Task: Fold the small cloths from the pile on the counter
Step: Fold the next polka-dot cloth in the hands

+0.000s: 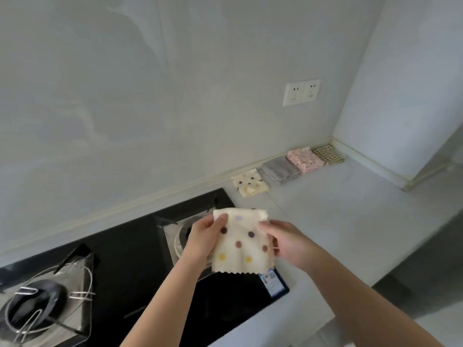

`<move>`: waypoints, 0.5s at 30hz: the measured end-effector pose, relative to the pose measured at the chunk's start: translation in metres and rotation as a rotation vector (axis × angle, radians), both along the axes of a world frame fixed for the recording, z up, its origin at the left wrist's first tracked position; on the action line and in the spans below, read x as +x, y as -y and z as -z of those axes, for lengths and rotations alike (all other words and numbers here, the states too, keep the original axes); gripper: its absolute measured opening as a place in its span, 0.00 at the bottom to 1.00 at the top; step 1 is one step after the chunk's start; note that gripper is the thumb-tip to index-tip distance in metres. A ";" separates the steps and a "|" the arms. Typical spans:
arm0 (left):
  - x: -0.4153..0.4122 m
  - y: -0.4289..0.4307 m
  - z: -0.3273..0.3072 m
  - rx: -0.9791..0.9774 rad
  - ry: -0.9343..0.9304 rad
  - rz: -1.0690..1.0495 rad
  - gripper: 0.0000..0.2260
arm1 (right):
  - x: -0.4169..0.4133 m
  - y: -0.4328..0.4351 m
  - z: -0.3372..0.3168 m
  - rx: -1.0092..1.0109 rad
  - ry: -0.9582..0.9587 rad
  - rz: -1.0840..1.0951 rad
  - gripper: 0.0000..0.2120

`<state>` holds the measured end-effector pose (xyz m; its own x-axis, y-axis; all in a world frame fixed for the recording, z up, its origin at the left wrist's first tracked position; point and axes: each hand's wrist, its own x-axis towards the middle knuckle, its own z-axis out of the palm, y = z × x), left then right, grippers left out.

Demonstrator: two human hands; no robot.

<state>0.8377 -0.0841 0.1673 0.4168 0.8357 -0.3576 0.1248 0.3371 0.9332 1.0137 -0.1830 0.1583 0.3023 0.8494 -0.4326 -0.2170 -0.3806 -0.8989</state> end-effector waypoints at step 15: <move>0.221 -0.098 0.091 0.011 -0.333 -0.342 0.10 | 0.181 -0.157 0.075 -0.113 0.313 0.052 0.10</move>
<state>1.0589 0.0141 0.0759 -0.0182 0.9095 -0.4152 0.3015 0.4009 0.8651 1.1947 -0.0261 0.0830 0.4772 0.7811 -0.4027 0.0410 -0.4775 -0.8777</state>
